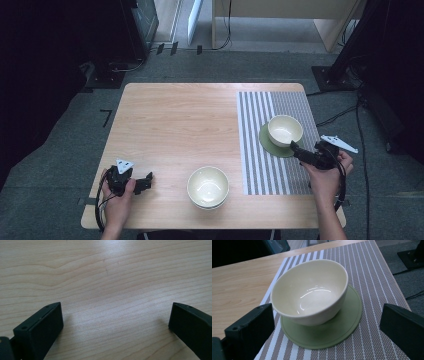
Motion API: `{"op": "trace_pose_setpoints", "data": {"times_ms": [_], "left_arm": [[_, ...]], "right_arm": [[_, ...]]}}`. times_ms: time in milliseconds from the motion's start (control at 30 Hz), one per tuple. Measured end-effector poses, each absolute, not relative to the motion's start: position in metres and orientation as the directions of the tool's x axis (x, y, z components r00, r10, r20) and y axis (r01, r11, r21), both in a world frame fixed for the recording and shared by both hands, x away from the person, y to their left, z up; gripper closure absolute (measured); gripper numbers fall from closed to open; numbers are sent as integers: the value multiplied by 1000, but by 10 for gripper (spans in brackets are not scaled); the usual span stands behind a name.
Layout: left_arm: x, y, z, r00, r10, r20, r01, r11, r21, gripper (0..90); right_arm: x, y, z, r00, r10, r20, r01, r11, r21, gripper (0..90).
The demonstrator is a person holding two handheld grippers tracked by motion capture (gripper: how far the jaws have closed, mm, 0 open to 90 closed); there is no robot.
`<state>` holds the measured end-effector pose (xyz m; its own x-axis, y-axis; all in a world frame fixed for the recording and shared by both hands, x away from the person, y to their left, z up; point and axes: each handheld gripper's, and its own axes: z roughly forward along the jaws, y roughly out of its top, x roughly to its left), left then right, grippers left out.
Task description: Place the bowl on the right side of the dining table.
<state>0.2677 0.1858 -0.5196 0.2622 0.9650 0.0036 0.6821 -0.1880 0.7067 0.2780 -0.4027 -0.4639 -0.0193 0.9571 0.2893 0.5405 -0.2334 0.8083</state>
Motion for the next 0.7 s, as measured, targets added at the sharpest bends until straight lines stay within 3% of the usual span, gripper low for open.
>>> {"op": "trace_pose_setpoints", "data": {"times_ms": [700], "left_arm": [[268,186,-520,262,965,4,682,-188,706,0]], "right_arm": [[246,-410,-483,-30,960,278,518,-223,826,0]]}}
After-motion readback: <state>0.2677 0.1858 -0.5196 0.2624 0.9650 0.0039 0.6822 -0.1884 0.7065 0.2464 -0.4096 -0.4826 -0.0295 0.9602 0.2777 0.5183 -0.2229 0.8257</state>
